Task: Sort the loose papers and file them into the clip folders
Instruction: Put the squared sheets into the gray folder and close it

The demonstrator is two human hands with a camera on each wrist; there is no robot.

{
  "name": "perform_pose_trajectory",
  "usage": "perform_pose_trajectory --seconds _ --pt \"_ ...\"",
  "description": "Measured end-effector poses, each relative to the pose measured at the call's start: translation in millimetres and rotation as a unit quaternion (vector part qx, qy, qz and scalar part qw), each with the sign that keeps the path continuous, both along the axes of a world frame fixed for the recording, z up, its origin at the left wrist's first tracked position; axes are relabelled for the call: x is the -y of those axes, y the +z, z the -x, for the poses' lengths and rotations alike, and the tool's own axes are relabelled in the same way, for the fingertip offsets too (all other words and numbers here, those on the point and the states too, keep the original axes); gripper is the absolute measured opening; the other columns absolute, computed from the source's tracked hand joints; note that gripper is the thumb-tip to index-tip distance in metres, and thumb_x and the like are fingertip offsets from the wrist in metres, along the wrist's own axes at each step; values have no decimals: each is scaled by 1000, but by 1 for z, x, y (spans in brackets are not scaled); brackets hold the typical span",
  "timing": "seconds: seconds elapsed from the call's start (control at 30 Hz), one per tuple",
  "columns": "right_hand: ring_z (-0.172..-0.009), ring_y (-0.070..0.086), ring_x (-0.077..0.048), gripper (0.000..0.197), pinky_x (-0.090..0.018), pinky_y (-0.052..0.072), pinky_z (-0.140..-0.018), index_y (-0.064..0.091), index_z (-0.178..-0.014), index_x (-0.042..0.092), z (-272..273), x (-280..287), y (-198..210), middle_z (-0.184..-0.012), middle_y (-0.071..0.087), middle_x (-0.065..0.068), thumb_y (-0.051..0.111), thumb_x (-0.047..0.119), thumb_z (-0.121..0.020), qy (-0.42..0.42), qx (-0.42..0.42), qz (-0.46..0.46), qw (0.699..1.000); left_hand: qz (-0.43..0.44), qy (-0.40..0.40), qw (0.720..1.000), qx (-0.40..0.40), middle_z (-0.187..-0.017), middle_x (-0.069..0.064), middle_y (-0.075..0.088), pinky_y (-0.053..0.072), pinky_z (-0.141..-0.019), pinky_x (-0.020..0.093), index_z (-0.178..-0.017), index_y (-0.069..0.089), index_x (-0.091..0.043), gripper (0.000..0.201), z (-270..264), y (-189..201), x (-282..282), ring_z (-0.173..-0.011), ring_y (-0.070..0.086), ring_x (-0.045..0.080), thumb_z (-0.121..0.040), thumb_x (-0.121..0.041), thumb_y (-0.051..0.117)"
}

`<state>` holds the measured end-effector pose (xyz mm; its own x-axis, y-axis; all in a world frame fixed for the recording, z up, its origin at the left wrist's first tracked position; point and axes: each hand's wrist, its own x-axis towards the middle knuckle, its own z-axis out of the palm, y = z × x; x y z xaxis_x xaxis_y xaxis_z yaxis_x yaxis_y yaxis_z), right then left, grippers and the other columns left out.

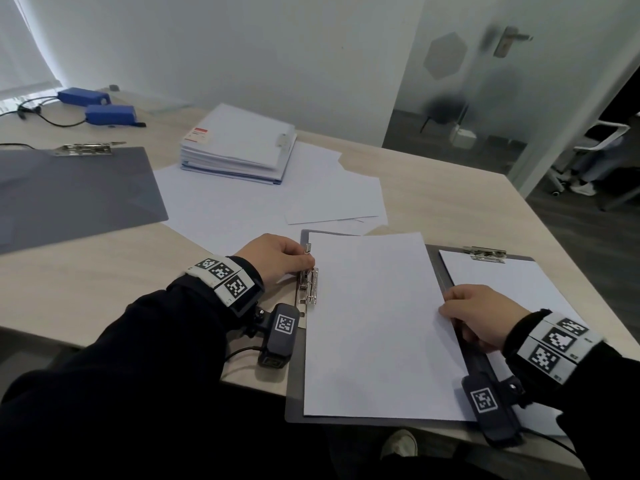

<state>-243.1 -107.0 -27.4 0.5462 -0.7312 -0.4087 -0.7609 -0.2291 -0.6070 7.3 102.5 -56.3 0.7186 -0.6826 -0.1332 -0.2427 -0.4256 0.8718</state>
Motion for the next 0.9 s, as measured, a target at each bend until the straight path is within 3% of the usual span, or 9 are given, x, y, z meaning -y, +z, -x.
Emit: perform_pose_trajectory --seconds 0.1,0.23,0.37,0.6,0.73,0.9 --pt "-47 51 -18 10 -20 37 -44 60 -95 6 0 0 -3 -65 52 -7 63 12 -88 -16 31 -9 999 0 0 1000 2 -89 -5 76 38 -57 14 -88 76 -18 19 -1 0 0 -57 56 -6 -84 -37 75" --pt "-47 52 -20 11 -30 51 -49 59 -98 4 2 2 -6 -63 53 -10 64 6 -88 -45 67 -42 996 -1 -2 1000 -4 -93 -2 76 40 -59 16 -92 76 -16 21 0 1 0 -70 60 2 -85 -36 75" --pt "-42 53 -18 10 -31 53 -49 58 -96 2 6 0 -5 -58 52 -9 63 3 -88 -50 84 -66 993 -3 -1 1000 -9 -91 -5 76 40 -60 16 -90 77 -19 20 0 1 0 -68 60 0 -84 -37 75" --pt "-55 61 -22 12 -31 54 -51 60 -98 2 7 -1 -4 -75 58 -13 64 9 -90 -40 88 -68 993 -4 2 1000 -6 -86 -9 76 40 -59 15 -88 77 -21 18 1 1 0 -61 59 -6 -84 -39 75" --pt "-55 60 -18 14 -27 51 -50 66 -100 7 9 2 -2 -79 64 -11 63 18 -92 -36 82 -72 993 4 -1 1000 -13 -86 -7 77 45 -73 19 -86 77 -20 18 -2 -2 0 -79 67 5 -83 -38 76" --pt "-58 61 -20 15 -30 53 -54 67 -100 11 11 -1 0 -83 64 -10 61 22 -93 -43 101 -82 990 8 -2 1000 -10 -87 -6 77 44 -71 16 -88 77 -19 18 -2 -3 0 -78 65 4 -84 -36 76"
